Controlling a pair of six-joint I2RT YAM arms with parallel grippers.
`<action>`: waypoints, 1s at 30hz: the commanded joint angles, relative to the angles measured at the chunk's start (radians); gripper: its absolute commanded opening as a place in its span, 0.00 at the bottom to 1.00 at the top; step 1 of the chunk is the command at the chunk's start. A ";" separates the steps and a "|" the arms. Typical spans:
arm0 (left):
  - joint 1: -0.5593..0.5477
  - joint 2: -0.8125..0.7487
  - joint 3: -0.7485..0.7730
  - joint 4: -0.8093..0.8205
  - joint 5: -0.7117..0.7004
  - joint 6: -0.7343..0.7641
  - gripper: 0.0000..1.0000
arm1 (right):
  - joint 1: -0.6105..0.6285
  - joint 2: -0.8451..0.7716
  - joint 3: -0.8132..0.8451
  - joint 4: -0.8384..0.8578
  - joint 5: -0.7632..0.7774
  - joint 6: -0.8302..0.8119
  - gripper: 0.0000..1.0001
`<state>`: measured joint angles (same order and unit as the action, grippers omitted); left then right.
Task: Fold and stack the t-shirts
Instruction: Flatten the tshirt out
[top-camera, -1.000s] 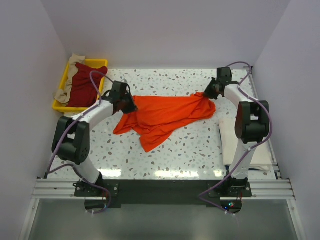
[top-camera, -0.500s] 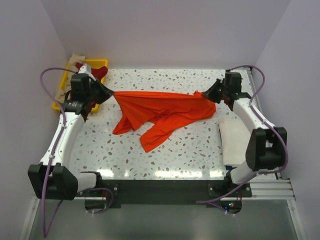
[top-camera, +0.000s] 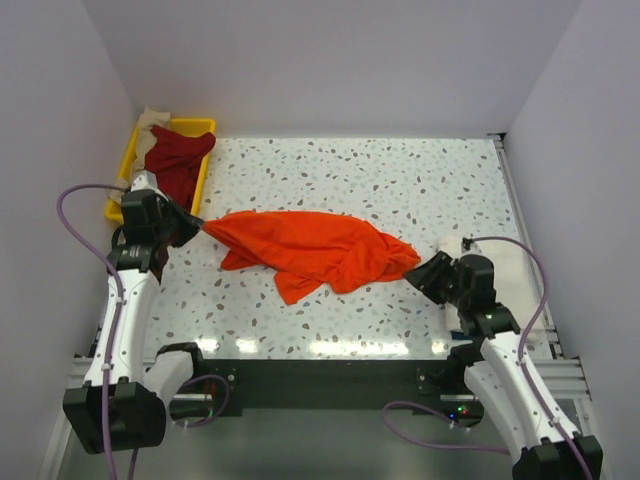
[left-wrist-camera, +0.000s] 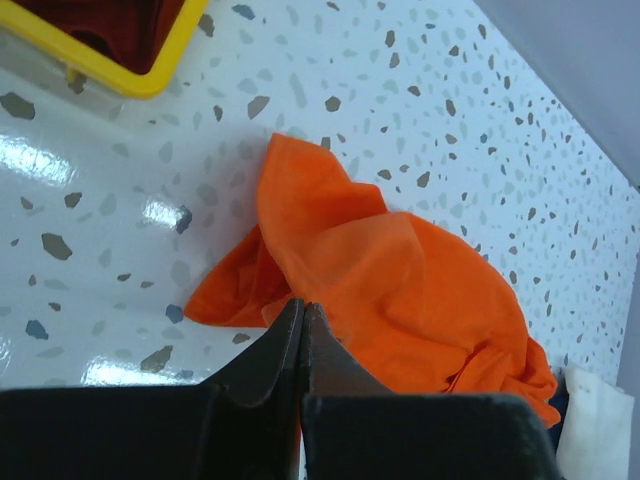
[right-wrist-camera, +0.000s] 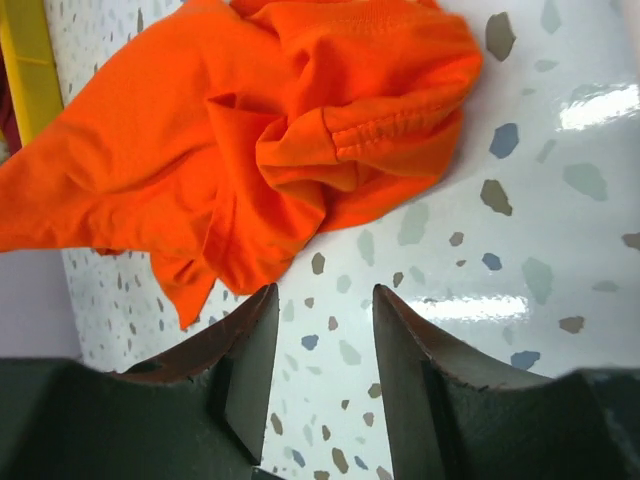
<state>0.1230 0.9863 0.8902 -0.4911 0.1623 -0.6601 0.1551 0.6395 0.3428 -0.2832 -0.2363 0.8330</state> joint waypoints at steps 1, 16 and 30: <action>0.007 -0.029 -0.043 0.028 -0.033 0.031 0.00 | 0.003 -0.058 0.002 -0.071 0.130 -0.015 0.47; 0.007 -0.035 -0.126 0.082 0.037 0.034 0.00 | 0.290 0.595 0.495 0.007 0.354 -0.261 0.47; 0.007 -0.026 -0.132 0.086 0.055 0.050 0.00 | 0.380 1.009 0.729 0.064 0.361 -0.307 0.48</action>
<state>0.1242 0.9676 0.7570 -0.4503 0.1978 -0.6411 0.5182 1.6470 1.0046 -0.2619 0.0887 0.5507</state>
